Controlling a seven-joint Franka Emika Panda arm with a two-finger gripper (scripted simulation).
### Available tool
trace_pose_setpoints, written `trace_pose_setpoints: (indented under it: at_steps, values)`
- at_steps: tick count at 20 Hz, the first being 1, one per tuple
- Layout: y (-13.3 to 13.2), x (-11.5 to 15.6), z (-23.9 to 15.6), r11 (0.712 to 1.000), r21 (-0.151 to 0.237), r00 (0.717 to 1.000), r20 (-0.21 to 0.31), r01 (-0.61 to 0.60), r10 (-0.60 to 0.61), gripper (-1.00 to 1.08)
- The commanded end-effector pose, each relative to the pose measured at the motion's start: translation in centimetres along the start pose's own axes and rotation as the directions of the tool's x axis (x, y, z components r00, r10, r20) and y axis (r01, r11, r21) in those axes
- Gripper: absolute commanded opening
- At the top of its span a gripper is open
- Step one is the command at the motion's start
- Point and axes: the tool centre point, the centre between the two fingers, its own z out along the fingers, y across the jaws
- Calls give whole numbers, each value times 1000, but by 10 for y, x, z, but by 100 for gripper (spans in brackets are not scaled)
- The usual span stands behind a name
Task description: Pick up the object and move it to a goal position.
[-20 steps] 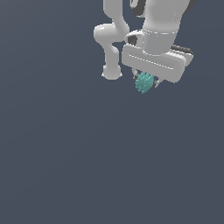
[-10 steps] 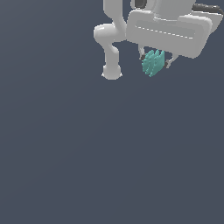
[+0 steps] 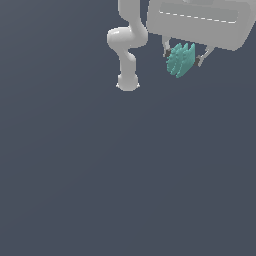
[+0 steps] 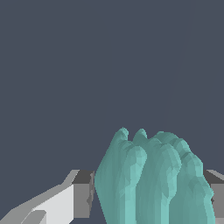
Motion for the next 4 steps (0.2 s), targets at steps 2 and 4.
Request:
trace_pose_setpoints:
  at_steps: [2, 4]
  values:
    - [-1, 1, -3, 1000, 0, 1000, 0, 0, 0, -100]
    - [-1, 1, -3, 1000, 0, 1000, 0, 0, 0, -100]
